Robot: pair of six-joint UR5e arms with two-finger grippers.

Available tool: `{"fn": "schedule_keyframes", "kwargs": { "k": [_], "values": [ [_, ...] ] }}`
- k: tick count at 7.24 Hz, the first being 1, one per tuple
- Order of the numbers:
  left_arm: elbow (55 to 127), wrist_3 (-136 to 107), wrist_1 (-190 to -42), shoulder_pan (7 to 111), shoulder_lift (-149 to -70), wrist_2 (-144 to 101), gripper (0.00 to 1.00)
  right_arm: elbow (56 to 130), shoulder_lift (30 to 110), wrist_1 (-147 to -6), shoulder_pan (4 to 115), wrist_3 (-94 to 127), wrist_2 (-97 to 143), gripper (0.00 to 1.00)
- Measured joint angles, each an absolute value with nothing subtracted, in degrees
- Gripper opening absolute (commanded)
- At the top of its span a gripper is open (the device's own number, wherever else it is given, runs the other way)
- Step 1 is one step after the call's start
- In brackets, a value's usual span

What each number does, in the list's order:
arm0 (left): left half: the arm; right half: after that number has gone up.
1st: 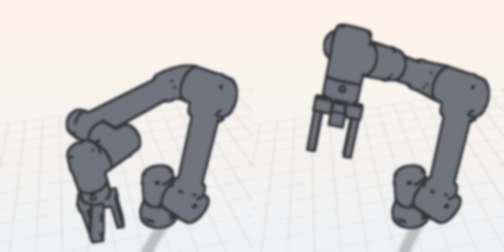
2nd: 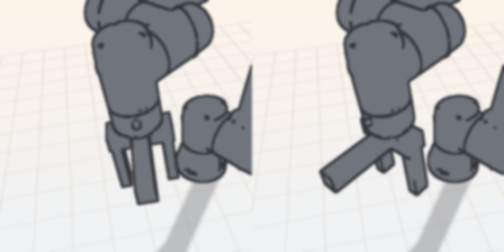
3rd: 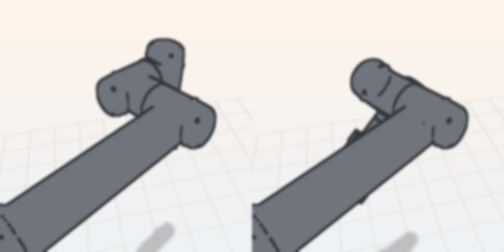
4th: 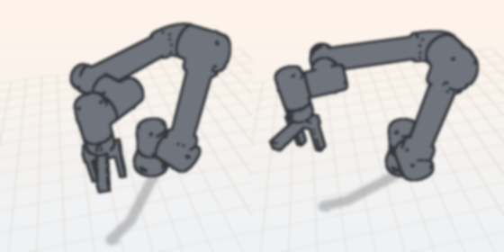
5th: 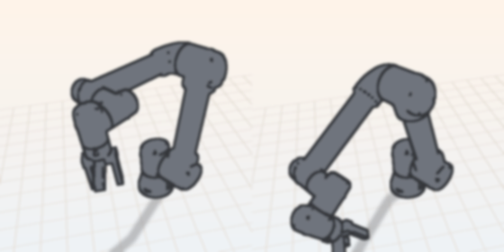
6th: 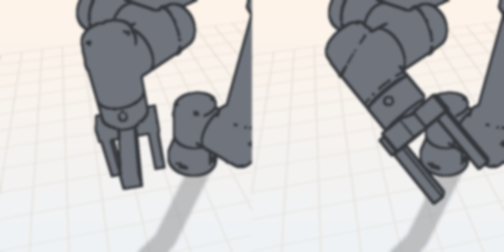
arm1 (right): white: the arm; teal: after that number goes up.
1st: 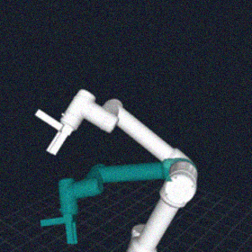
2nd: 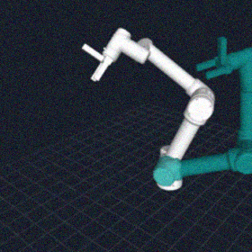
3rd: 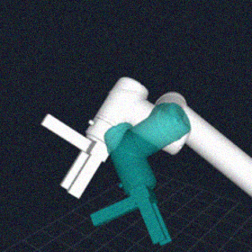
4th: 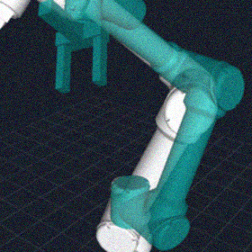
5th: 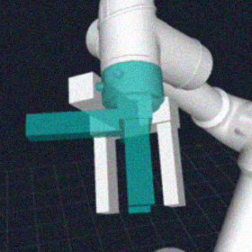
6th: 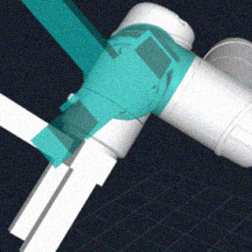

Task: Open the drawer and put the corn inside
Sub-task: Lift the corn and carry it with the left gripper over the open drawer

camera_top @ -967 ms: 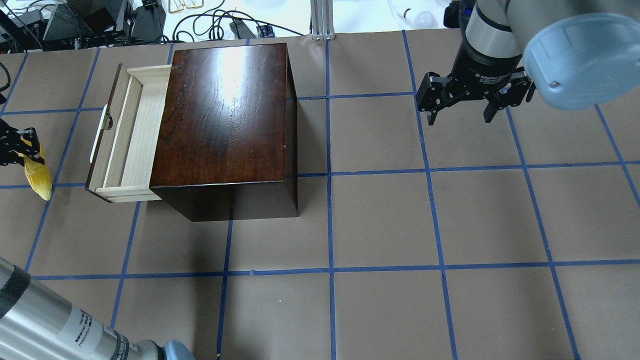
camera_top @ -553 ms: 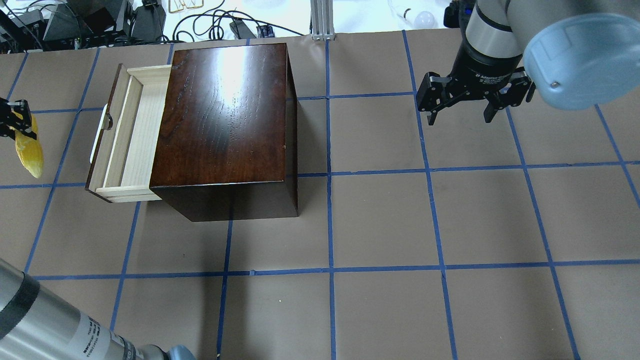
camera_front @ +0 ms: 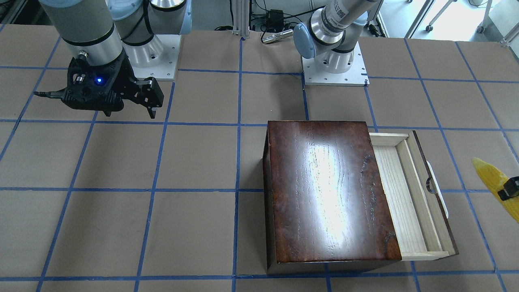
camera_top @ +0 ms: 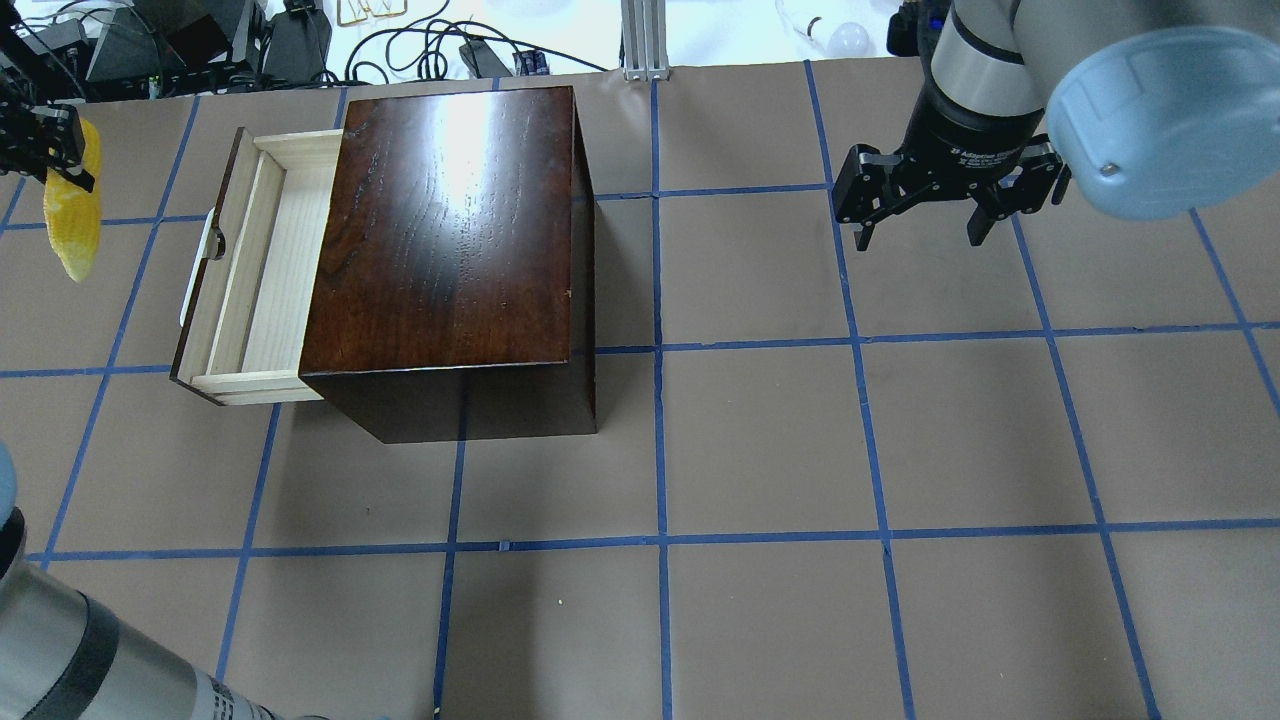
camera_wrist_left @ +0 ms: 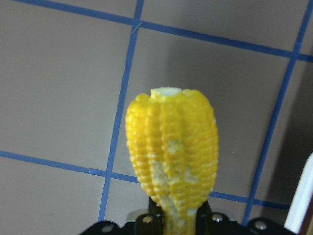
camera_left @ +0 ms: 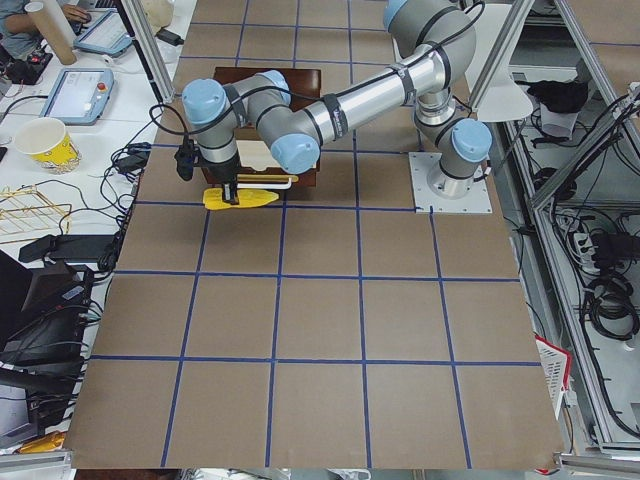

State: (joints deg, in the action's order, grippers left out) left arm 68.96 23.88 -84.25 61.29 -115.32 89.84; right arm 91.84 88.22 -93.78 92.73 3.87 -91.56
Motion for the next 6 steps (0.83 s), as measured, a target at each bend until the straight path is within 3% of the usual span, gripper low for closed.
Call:
{"fn": "schedule_keyframes", "kwargs": {
  "k": [6],
  "values": [
    [70.6,23.4,-89.0,73.4,-112.9,89.6,0.05,91.8,88.2,-93.8,92.7,3.9,-91.5,1.00]
  ]
}}
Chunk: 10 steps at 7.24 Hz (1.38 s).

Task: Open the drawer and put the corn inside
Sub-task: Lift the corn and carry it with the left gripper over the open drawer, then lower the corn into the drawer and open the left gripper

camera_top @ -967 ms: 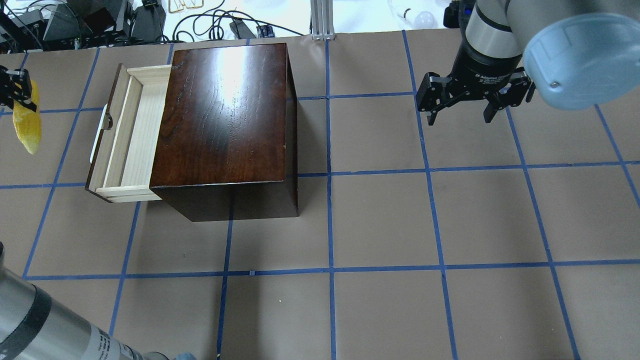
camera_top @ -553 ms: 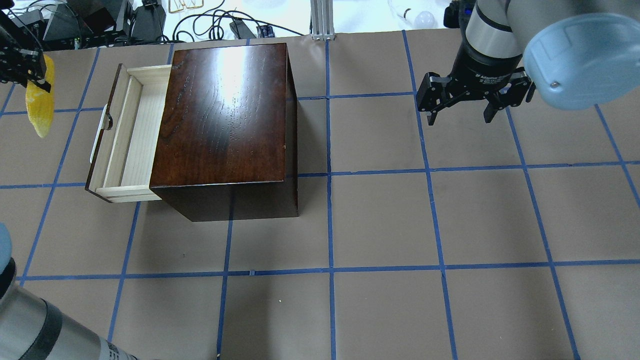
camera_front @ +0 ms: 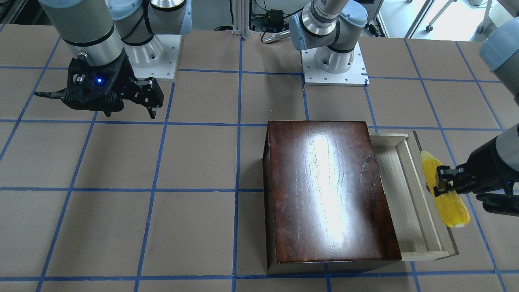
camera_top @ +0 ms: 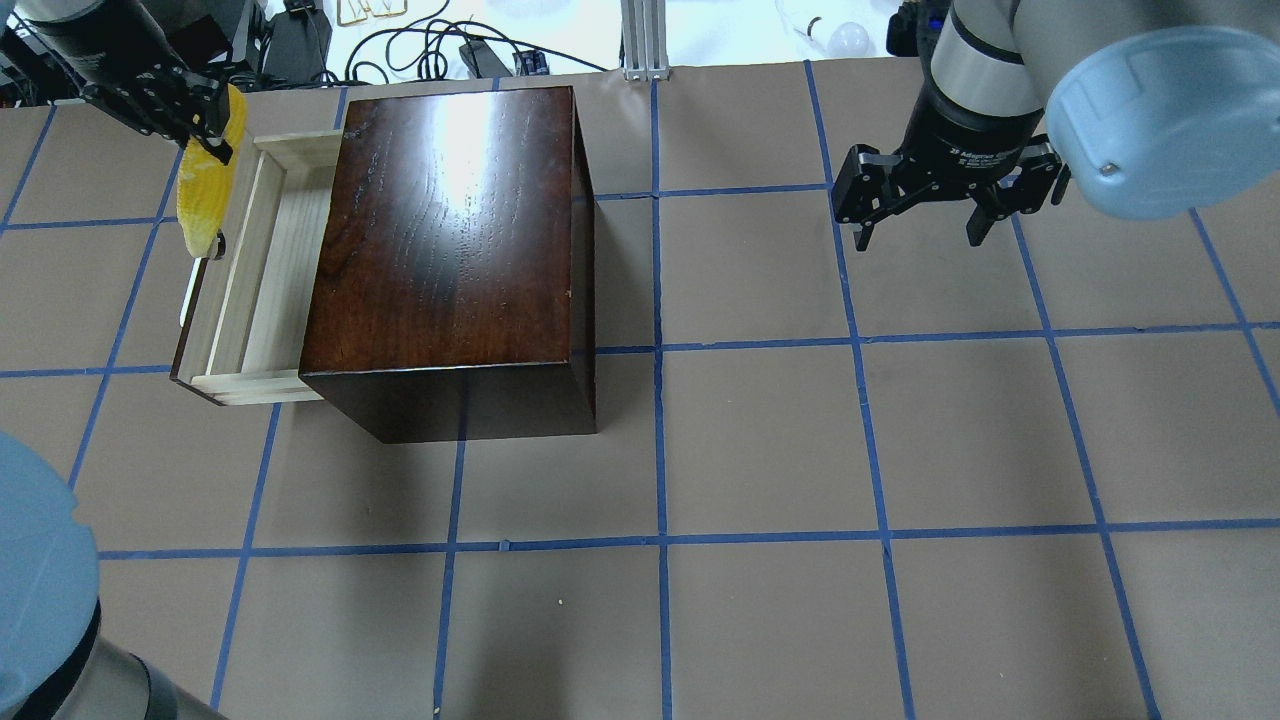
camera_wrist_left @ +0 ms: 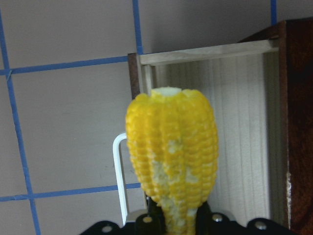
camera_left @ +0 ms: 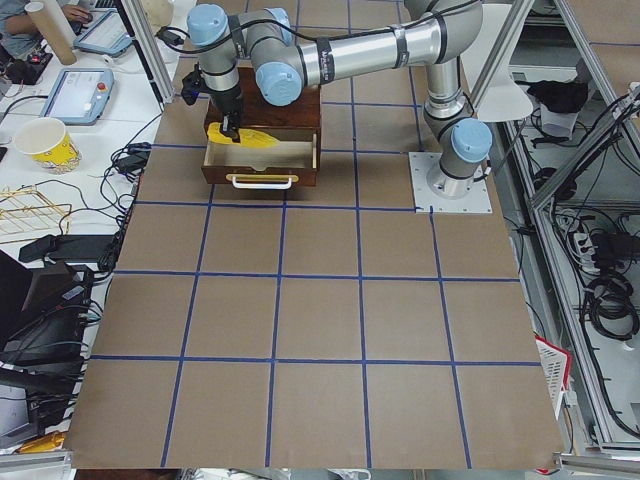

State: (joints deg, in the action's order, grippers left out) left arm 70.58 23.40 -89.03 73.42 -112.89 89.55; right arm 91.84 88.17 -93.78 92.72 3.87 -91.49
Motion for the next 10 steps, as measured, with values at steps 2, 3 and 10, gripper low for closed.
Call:
{"fn": "schedule_keyframes", "kwargs": {
  "k": [2,3,10],
  "values": [
    [73.6,23.5,-89.1,73.7,-113.3,89.5,0.08,91.8,88.2,-93.8,92.7,3.9,-91.6,1.00],
    [74.5,23.5,-88.9,73.7,-113.7,89.3,0.08,91.8,88.2,-93.8,92.7,3.9,-91.6,1.00],
    [76.5,23.7,-88.5,73.7,-116.8,89.1,0.81,91.8,88.2,-93.8,92.7,3.9,-91.6,1.00]
  ]
}}
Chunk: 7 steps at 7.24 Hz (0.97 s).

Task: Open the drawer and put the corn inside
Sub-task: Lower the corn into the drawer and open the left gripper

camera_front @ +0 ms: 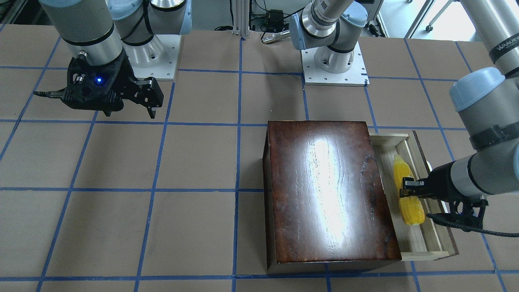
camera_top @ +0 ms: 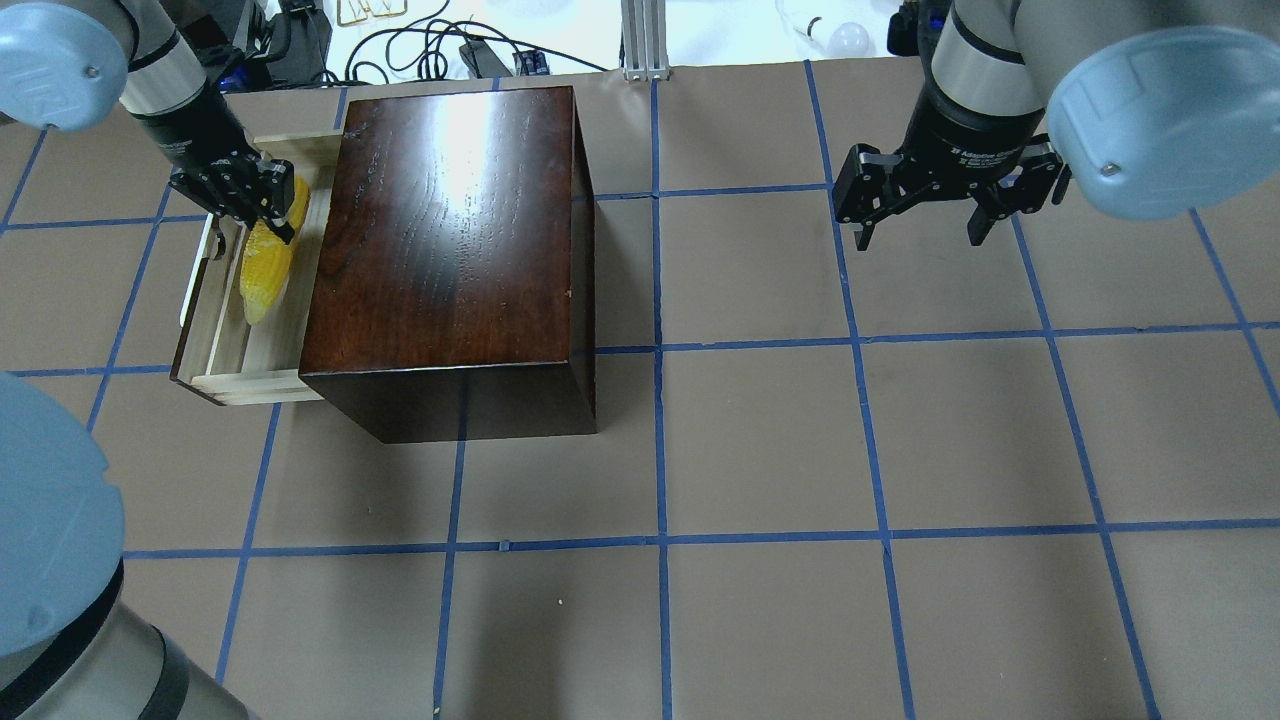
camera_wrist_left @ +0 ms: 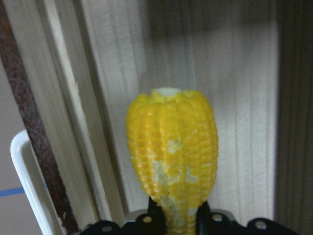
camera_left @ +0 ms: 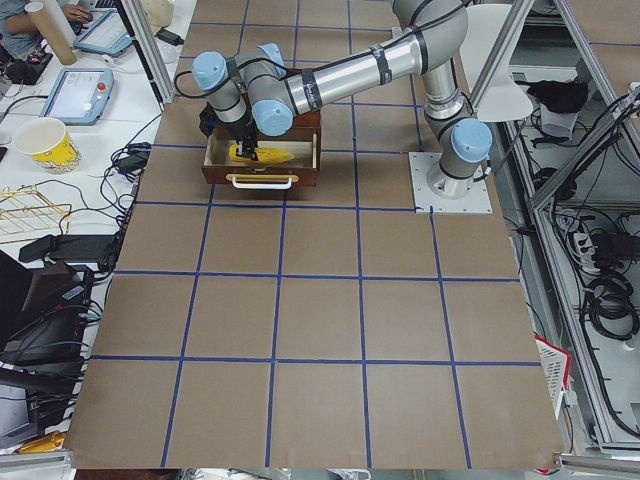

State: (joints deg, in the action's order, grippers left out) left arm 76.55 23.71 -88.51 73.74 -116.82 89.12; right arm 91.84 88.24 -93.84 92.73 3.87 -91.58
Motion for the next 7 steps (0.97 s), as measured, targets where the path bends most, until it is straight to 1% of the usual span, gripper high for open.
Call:
{"fn": "schedule_keyframes", "kwargs": {
  "k": [2,3,4,7],
  "values": [
    [76.5,23.7,-88.5,73.8,-117.2,89.1,0.81,91.8,88.2,-93.8,92.7,3.9,-91.6,1.00],
    [76.5,23.7,-88.5,73.8,-117.4,88.9,0.87,91.8,88.2,-93.8,92.7,3.9,-91.6,1.00],
    [76.4,23.6,-88.5,73.9,-117.4,88.0,1.00,91.8,88.2,-93.8,92.7,3.9,-91.6,1.00],
    [75.4,23.5,-89.7,74.6,-115.5,86.3,1.00,91.8,88.2,-93.8,92.7,3.9,-91.6,1.00]
  ]
}}
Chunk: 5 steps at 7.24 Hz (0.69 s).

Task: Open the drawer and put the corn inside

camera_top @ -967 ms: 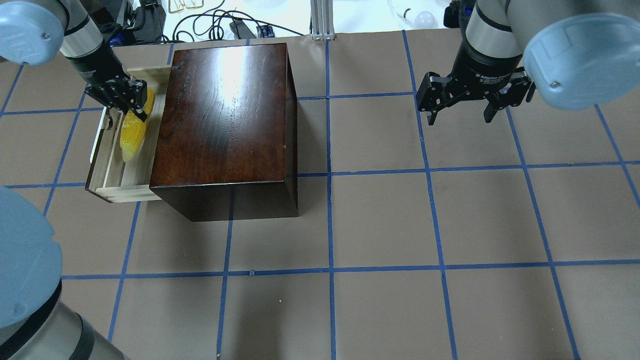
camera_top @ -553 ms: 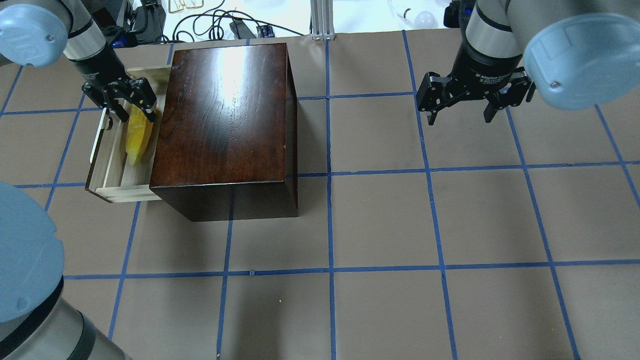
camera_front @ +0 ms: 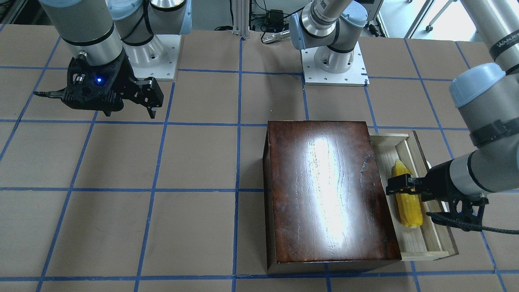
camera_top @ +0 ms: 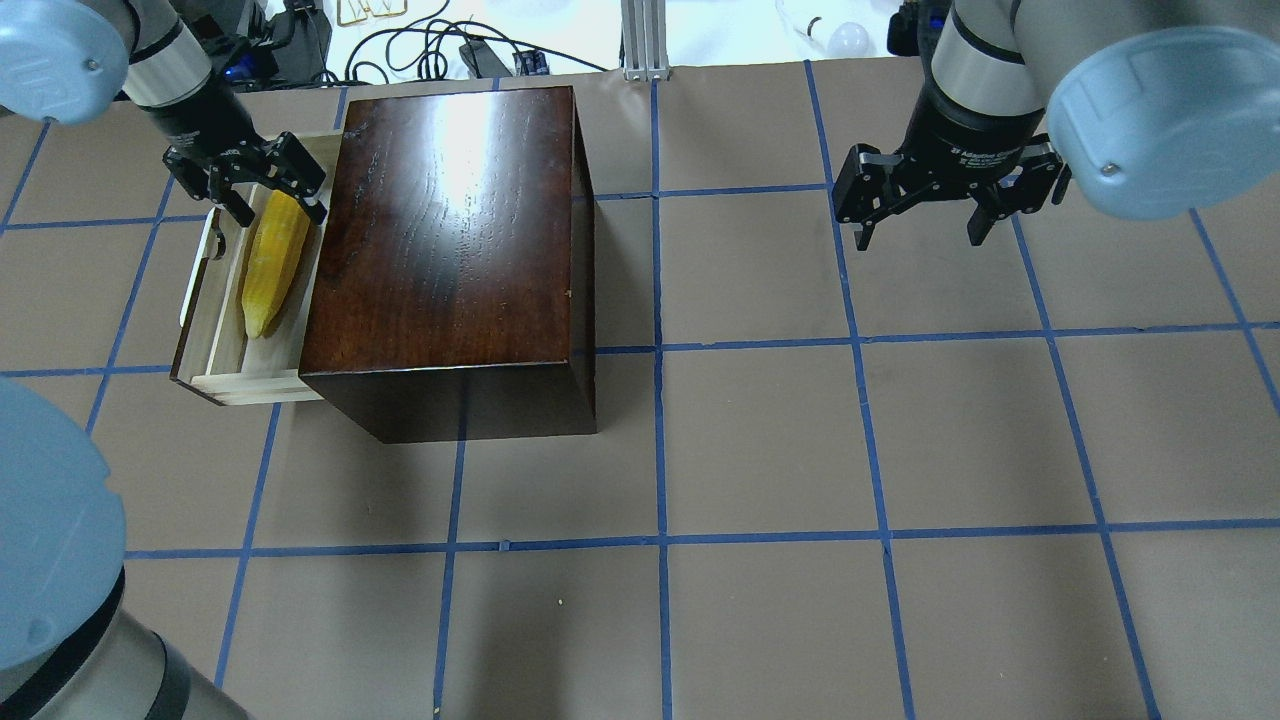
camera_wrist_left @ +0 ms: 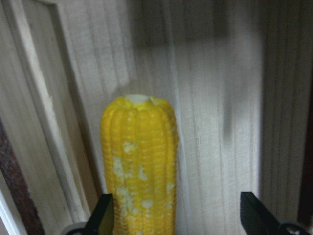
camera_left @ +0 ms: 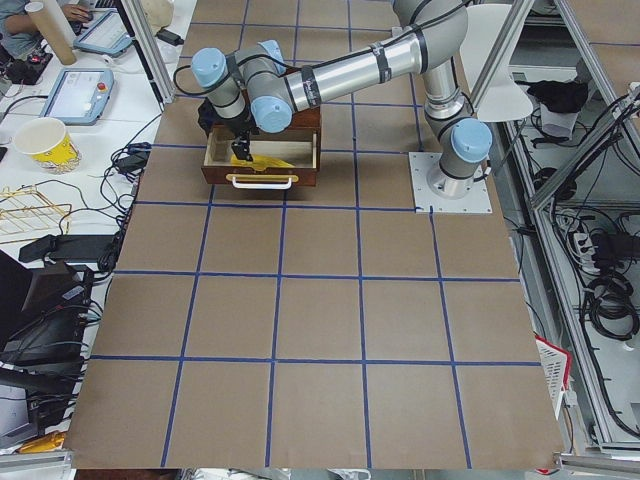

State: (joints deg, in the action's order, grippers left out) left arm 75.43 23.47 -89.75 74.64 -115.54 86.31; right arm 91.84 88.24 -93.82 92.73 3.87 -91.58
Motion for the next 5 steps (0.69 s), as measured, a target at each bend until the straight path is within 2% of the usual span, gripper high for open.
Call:
{"fn": "schedule_keyframes", "kwargs": {
  "k": [5],
  "values": [
    [67.0,16.3,-97.6,81.6,-111.9,87.4,1.00,91.8,88.2,-93.8,92.7,3.9,-91.6,1.00]
  ]
}}
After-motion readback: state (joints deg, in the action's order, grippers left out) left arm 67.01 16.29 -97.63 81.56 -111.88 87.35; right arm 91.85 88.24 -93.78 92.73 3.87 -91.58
